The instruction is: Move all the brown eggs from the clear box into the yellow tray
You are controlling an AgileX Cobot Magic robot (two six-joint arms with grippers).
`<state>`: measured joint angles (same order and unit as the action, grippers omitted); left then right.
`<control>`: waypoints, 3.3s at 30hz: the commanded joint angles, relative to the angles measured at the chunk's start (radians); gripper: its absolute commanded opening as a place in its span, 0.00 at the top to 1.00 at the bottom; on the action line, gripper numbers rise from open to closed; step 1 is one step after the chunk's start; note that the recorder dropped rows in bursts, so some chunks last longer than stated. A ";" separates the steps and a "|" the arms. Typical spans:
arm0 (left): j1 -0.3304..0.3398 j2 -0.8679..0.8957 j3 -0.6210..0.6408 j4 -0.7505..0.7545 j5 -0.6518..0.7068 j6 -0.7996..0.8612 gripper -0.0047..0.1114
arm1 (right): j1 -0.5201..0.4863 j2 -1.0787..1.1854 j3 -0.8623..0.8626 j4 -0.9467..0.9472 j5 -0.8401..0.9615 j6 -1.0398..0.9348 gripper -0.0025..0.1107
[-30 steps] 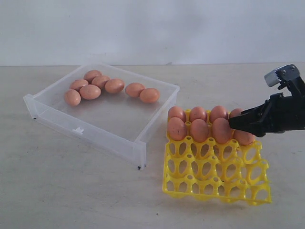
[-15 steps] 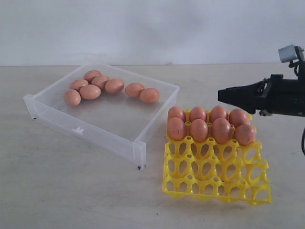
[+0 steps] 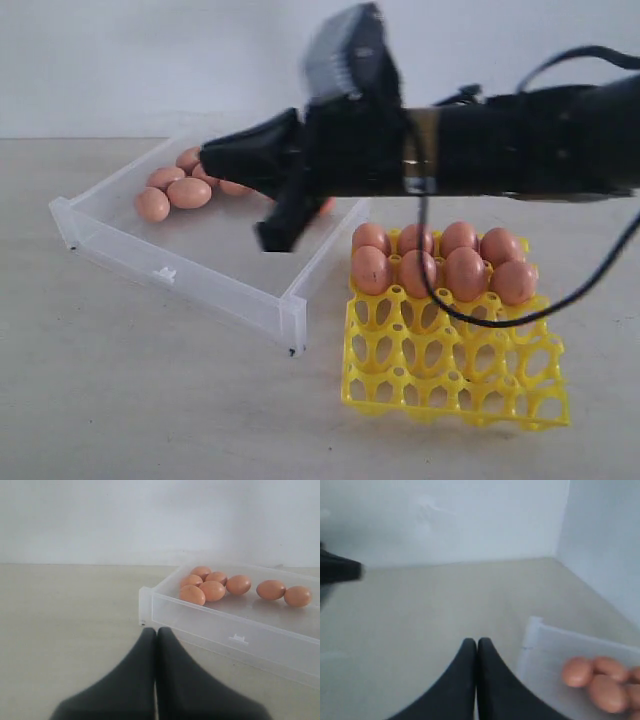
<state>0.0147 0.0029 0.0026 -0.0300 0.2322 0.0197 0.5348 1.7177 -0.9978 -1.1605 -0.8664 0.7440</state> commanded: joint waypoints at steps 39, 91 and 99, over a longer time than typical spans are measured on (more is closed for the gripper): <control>-0.004 -0.003 -0.003 -0.005 0.000 0.001 1.00 | 0.122 0.694 -1.223 0.976 1.853 -1.531 0.46; -0.004 -0.003 -0.003 -0.005 0.000 0.001 1.00 | -0.166 0.727 -1.223 1.576 1.884 -2.234 0.45; -0.004 -0.003 -0.003 -0.005 0.000 0.001 1.00 | -0.203 0.768 -1.223 1.624 1.942 -2.296 0.45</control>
<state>0.0147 0.0029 0.0026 -0.0300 0.2322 0.0197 0.3461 2.4729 -2.2211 0.4326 1.0353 -1.5165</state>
